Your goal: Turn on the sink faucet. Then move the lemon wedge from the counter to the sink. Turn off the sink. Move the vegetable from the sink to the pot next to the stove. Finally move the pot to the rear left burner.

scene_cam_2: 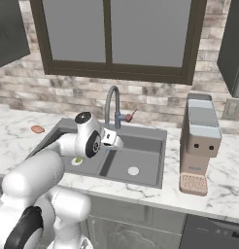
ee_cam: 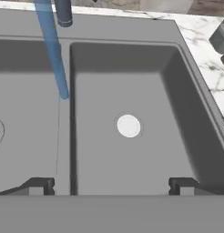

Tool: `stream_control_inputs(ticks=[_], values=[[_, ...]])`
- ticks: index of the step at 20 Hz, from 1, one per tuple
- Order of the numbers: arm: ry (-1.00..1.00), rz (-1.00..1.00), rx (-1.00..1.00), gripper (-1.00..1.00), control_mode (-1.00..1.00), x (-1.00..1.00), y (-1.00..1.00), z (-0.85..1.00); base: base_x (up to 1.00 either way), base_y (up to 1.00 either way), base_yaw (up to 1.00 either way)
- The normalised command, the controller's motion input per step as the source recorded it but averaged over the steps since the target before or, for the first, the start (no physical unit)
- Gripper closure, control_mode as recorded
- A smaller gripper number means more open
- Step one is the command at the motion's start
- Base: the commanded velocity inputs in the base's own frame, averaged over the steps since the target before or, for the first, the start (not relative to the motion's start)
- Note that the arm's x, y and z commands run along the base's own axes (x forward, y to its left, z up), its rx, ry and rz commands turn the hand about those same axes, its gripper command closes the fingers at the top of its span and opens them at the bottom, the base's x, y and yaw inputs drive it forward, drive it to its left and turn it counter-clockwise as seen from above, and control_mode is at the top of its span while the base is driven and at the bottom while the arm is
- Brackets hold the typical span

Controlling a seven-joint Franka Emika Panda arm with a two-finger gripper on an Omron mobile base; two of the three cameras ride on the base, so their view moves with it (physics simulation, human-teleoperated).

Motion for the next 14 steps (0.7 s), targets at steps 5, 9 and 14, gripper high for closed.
stream_control_inputs(ticks=[5, 9, 14], values=[[-0.01, 0.03, 0.03, -1.00, -1.00, 0.00, -0.68, -0.03, 0.00, 0.00, 0.00], [0.00, 0.00, 0.01, -1.00, -1.00, 0.08, -0.29, -0.02, 0.00, 0.00, 0.00], [0.02, 0.06, 0.00, -1.00, -1.00, 0.36, -0.21, 0.00, 0.00, 0.00, 0.00]])
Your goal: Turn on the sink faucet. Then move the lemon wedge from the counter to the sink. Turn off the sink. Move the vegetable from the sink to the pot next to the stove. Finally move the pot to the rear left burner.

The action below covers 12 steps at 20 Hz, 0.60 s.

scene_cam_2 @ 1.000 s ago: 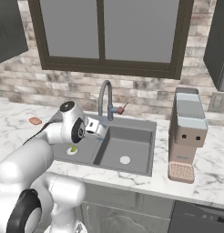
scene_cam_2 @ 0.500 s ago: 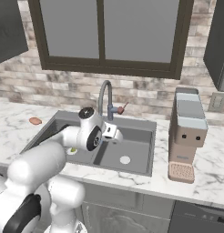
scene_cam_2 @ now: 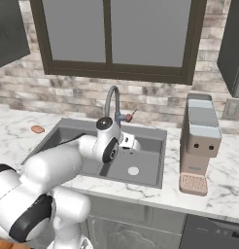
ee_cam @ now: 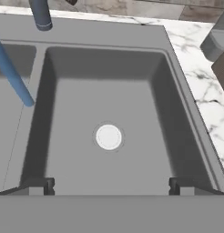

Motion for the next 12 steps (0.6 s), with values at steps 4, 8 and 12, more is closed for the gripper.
stream_control_inputs(ticks=[4, 8, 12], values=[[-0.11, 0.20, 0.00, -1.00, -1.00, 0.48, -0.25, 0.00, 0.00, 0.00, 0.00], [-0.18, 0.23, 0.01, -1.00, -1.00, 0.51, -0.18, 0.00, 0.00, 0.00, 0.00], [-0.14, 0.21, 0.02, -1.00, -1.00, 0.53, -0.15, 0.00, 0.00, 0.00, 0.00]])
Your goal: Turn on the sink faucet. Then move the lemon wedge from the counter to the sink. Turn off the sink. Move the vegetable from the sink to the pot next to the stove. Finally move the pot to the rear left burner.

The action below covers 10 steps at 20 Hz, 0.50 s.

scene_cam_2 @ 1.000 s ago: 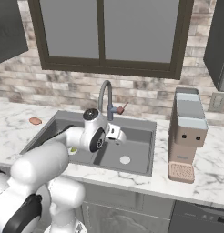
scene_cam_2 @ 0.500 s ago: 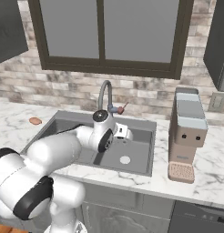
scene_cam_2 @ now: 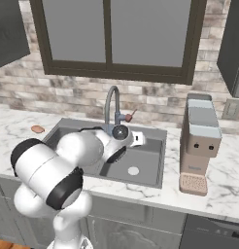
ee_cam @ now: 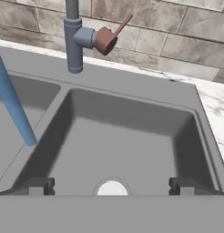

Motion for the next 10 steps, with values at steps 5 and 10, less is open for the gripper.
stream_control_inputs(ticks=[5, 10], values=[[-0.13, 0.18, 0.01, -1.00, -1.00, 0.37, -0.15, 0.03, 0.00, 0.00, 0.00], [-0.08, 0.17, 0.00, -1.00, -1.00, 0.33, -0.06, 0.20, 0.00, 0.00, 0.00]])
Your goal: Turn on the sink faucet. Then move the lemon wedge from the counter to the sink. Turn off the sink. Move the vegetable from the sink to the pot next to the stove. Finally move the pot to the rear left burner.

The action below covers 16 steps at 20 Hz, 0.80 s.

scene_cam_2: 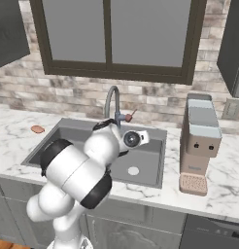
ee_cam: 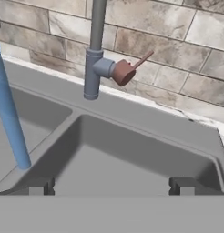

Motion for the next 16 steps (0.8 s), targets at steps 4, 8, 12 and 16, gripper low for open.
stream_control_inputs(ticks=[4, 8, 12, 16], values=[[0.00, 0.10, -0.01, -1.00, -1.00, 0.27, 0.00, 0.24, 0.00, 0.00, 0.00], [0.00, 0.05, -0.04, -1.00, -1.00, 0.32, 0.00, 0.36, 0.00, 0.00, 0.00], [0.00, 0.07, -0.04, -1.00, -1.00, 0.37, 0.00, 0.43, 0.00, 0.00, 0.00], [0.00, 0.06, -0.04, -1.00, -1.00, 0.32, 0.00, 0.42, 0.00, 0.00, 0.00]])
